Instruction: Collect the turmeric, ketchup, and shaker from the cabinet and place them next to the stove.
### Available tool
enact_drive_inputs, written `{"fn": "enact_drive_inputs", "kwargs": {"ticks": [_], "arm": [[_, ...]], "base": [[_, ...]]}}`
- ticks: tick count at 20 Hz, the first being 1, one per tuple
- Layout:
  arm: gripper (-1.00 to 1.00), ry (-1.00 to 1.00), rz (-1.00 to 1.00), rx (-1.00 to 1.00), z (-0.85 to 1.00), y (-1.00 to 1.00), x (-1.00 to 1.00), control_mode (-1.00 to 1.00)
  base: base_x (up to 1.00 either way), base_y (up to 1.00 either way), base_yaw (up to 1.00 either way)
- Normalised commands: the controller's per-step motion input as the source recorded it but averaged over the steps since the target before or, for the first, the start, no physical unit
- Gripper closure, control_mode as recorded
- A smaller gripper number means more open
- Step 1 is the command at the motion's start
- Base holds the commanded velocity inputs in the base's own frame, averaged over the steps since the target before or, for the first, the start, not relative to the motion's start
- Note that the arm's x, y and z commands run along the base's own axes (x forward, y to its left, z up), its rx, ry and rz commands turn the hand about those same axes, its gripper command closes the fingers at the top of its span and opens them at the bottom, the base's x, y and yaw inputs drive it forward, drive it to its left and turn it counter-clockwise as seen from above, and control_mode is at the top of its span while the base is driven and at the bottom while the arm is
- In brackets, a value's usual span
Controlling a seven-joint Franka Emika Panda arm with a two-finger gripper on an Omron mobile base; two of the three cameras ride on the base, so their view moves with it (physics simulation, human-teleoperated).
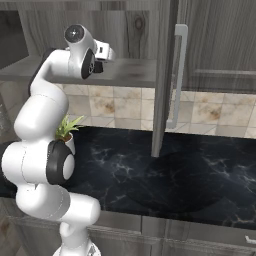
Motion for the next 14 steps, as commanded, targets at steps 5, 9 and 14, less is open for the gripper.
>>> {"fn": "enact_drive_inputs", "kwargs": {"ticks": [5, 9, 14], "arm": [[-1.0, 0.0, 0.0, 0.0, -0.09, 0.0, 0.07, -1.0], [1.0, 0.0, 0.0, 0.0, -0.09, 0.0, 0.04, -1.0], [1.0, 0.0, 0.0, 0.0, -0.05, 0.0, 0.0, -1.0]], "base": [[0.0, 0.0, 0.0], [0.0, 0.0, 0.0], [0.0, 0.0, 0.0]]}}
